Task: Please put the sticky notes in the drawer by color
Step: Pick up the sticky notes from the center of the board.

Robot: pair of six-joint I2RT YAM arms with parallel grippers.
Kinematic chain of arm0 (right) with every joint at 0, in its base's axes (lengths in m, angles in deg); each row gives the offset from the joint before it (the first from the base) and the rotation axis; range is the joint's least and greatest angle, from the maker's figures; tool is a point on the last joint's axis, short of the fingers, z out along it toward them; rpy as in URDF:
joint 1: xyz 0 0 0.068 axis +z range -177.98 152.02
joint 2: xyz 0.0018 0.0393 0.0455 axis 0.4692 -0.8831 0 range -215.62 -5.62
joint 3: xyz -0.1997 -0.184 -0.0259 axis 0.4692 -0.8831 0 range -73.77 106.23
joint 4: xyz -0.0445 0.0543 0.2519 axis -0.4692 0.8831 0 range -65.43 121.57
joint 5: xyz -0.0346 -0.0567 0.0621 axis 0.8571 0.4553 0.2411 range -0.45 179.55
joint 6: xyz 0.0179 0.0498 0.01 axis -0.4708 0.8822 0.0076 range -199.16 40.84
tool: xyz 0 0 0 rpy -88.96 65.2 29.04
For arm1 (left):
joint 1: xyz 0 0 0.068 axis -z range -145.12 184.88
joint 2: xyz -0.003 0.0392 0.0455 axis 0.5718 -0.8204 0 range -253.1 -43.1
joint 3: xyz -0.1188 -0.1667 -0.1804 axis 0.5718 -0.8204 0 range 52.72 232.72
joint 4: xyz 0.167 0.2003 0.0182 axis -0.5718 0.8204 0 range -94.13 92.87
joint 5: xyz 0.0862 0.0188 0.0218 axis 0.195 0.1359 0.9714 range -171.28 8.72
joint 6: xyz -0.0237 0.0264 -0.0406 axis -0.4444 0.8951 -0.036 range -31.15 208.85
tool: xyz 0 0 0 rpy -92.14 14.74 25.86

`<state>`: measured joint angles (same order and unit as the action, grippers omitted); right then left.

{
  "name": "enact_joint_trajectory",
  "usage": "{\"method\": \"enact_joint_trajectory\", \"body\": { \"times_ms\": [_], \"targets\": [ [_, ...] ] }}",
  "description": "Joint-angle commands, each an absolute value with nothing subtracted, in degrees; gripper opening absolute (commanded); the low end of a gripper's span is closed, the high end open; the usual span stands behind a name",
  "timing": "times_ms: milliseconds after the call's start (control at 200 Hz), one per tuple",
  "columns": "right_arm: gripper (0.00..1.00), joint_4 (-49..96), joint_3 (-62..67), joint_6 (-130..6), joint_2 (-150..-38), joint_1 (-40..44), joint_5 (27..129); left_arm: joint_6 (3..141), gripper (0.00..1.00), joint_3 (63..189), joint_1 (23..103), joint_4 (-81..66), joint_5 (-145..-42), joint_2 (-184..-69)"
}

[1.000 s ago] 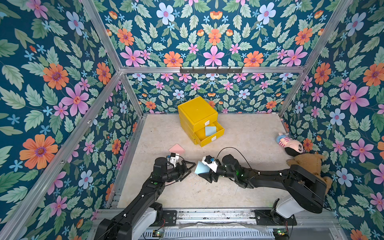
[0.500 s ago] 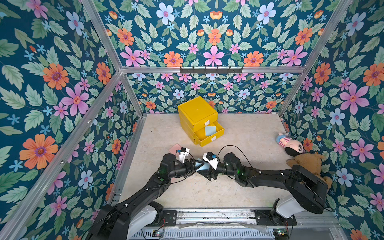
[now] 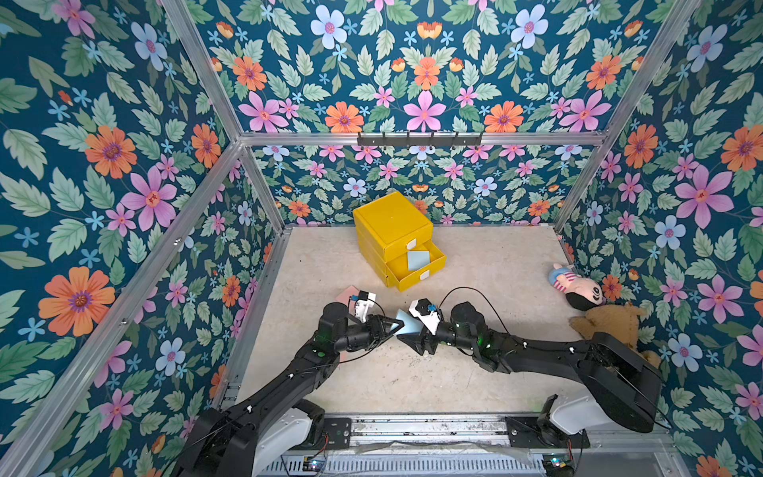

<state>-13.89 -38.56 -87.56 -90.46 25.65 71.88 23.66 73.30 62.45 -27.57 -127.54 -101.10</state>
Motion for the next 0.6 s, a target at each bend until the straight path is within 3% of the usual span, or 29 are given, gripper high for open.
{"method": "enact_joint_trajectory", "body": {
  "times_ms": [0,125,230,330,460,595],
  "targets": [
    [0.78,-14.55,-38.18,-87.33,-90.56,25.72,71.99,24.77,0.21,74.06,62.34,-28.04,-128.03,-101.51],
    [0.81,-14.20,-38.02,-87.15,-90.23,25.71,71.99,24.77,0.09,74.86,62.34,-28.08,-128.19,-101.49],
    [0.93,-13.35,-38.01,-86.46,-88.86,25.71,70.57,25.36,0.00,75.82,62.16,-27.45,-128.11,-101.10],
    [0.99,-13.80,-39.00,-82.54,-85.73,24.83,68.34,28.91,0.00,77.46,60.90,-25.25,-129.02,-101.55],
    [0.99,-19.42,-41.26,-65.21,-80.39,18.78,59.02,37.36,0.00,81.72,59.41,-22.32,-132.37,-104.05],
    [0.99,-27.45,-44.64,-42.61,-75.76,12.06,57.37,41.73,0.00,86.37,59.44,-25.31,-137.03,-107.49]
  ]
}}
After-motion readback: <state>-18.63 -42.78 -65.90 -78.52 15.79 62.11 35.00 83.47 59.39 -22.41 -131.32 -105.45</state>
